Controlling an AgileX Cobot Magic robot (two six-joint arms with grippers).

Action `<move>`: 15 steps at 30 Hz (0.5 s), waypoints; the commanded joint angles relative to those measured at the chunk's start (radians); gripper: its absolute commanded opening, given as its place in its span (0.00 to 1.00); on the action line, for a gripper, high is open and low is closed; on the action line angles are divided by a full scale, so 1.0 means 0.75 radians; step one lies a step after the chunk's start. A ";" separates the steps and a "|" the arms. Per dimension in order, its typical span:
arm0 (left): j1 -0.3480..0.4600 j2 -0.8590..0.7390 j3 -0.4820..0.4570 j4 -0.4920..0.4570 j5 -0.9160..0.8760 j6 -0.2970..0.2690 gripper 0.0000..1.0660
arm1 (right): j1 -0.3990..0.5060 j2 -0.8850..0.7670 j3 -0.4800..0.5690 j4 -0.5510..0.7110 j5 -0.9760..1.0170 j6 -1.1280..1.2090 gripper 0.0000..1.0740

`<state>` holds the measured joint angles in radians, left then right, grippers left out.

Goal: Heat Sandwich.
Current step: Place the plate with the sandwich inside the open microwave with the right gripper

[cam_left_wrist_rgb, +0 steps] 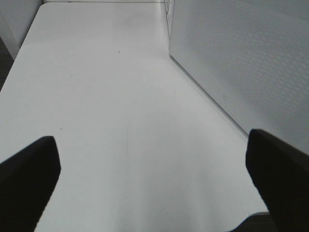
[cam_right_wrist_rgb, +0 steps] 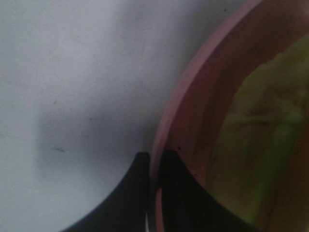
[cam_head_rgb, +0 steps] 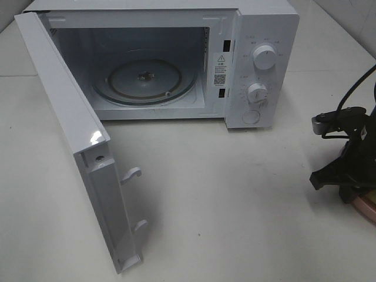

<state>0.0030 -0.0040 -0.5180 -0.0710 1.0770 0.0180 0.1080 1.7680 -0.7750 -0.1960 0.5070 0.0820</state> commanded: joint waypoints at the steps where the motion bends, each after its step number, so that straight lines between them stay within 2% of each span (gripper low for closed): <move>1: -0.007 -0.023 0.001 0.004 -0.007 -0.004 0.94 | -0.001 0.000 0.005 0.016 0.019 0.023 0.00; 8: -0.007 -0.023 0.001 0.004 -0.007 -0.004 0.94 | 0.003 0.000 0.005 -0.005 0.032 0.032 0.00; 15: -0.007 -0.023 0.001 0.004 -0.007 -0.004 0.94 | 0.083 0.000 0.005 -0.149 0.067 0.165 0.00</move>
<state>0.0030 -0.0040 -0.5180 -0.0710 1.0770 0.0180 0.1510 1.7680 -0.7750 -0.2760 0.5300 0.1490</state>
